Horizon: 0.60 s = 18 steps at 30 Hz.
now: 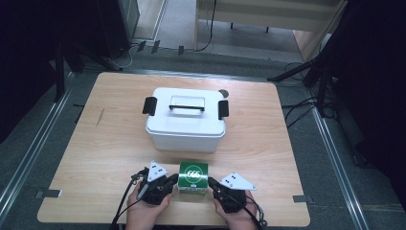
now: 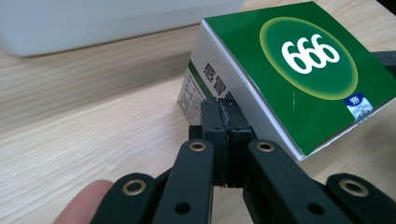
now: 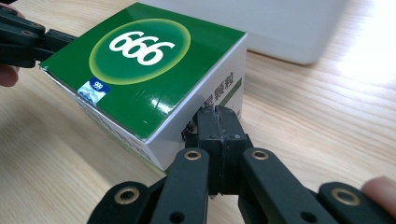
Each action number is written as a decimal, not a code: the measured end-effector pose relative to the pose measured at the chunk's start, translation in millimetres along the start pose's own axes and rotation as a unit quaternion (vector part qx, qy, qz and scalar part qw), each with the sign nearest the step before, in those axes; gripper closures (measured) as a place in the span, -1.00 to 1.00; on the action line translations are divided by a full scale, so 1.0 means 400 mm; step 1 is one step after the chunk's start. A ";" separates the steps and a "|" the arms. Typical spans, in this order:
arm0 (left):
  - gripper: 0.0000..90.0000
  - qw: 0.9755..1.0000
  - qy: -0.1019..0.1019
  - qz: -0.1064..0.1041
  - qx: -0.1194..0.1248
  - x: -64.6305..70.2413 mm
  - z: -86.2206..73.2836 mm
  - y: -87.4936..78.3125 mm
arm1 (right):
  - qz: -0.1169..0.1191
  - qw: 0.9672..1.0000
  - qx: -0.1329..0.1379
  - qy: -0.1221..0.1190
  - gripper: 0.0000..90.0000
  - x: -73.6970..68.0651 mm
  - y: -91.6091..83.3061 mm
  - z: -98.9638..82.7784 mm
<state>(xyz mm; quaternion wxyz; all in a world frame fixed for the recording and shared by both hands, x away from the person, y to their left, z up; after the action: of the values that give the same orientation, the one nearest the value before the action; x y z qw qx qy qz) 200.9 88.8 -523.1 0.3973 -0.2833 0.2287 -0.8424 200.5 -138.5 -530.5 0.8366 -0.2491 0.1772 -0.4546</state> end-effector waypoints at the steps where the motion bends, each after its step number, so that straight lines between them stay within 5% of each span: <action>1: 1.00 1.000 0.001 -0.003 -0.001 0.006 0.002 0.005 | -0.002 1.000 0.000 0.001 1.00 0.006 -0.005 -0.003; 16: 1.00 0.999 0.016 -0.028 0.001 0.055 0.011 0.047 | -0.014 1.000 0.003 0.013 1.00 0.078 -0.046 -0.026; 18: 0.81 0.999 0.020 -0.030 0.000 0.051 0.010 0.045 | -0.020 1.000 0.010 0.008 0.92 0.086 -0.053 -0.027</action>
<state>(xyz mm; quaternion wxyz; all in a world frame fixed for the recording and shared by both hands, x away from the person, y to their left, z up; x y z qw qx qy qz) 202.5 61.3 -524.9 0.3672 -0.2727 0.2280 -0.8595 198.6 -180.1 -529.3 0.8284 -0.2406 0.1739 -0.4751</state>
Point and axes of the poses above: each handheld gripper's, and its own axes: y roughly forward along the jaws, z roughly out of its top, x roughly to its right, the point moved 1 cm from there along y, roughly forward along the jaws, and after that the axes turned 6 degrees about -z, right-handed, at the moved point
